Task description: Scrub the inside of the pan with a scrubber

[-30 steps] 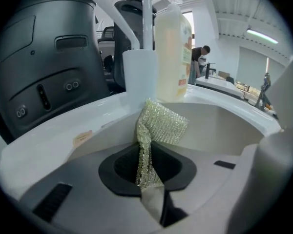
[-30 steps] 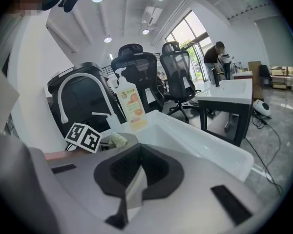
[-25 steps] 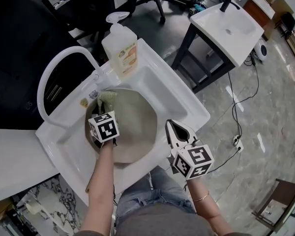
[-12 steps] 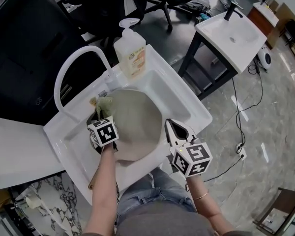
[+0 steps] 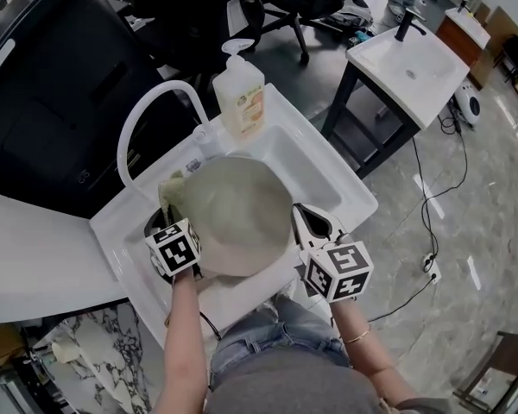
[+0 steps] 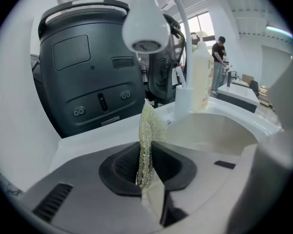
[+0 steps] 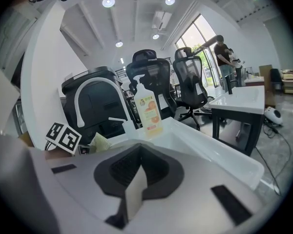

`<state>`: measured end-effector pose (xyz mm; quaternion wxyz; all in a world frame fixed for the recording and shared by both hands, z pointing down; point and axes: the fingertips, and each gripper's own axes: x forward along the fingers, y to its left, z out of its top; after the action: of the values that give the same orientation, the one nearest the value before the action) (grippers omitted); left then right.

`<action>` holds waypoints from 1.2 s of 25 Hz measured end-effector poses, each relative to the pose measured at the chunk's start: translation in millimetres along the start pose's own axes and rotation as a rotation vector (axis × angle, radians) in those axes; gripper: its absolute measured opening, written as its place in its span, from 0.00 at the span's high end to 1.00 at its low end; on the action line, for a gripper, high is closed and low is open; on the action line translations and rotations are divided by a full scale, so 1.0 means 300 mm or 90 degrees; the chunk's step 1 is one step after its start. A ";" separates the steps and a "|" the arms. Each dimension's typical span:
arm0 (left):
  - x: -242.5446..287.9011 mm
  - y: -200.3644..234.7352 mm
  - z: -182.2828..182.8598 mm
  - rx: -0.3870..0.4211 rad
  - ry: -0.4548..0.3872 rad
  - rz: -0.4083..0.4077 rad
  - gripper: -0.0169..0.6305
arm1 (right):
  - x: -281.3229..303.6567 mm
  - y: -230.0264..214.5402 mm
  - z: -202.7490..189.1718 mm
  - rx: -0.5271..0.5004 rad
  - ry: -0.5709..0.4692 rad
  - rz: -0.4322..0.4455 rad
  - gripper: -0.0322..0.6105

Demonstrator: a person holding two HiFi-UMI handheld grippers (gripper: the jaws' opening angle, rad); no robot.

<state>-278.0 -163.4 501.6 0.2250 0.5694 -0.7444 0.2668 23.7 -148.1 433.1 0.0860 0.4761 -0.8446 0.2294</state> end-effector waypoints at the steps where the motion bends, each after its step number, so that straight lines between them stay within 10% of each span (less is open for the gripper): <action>1: -0.014 0.008 -0.002 -0.002 0.001 -0.003 0.87 | 0.001 0.005 0.000 -0.002 0.000 0.000 0.93; 8: -0.078 -0.083 -0.006 0.103 0.008 -0.111 0.87 | -0.015 0.013 -0.013 -0.011 0.003 -0.016 0.93; 13: -0.061 -0.254 0.054 0.434 -0.069 -0.153 0.87 | -0.037 0.007 -0.027 -0.008 0.004 -0.036 0.93; 19: 0.010 -0.368 0.045 0.825 -0.142 -0.069 0.87 | -0.067 -0.010 -0.050 0.003 0.005 -0.060 0.93; 27: 0.057 -0.343 0.051 0.901 -0.135 0.002 0.87 | -0.099 -0.038 -0.073 0.012 0.008 -0.081 0.93; 30: 0.086 -0.340 -0.025 0.972 -0.058 -0.032 0.87 | -0.100 -0.040 -0.069 0.015 0.006 -0.082 0.93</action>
<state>-185.6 -198.5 538.0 -0.2560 0.5942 -0.3486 0.6781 48.2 -120.7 444.2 0.0995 0.5296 -0.8088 0.2355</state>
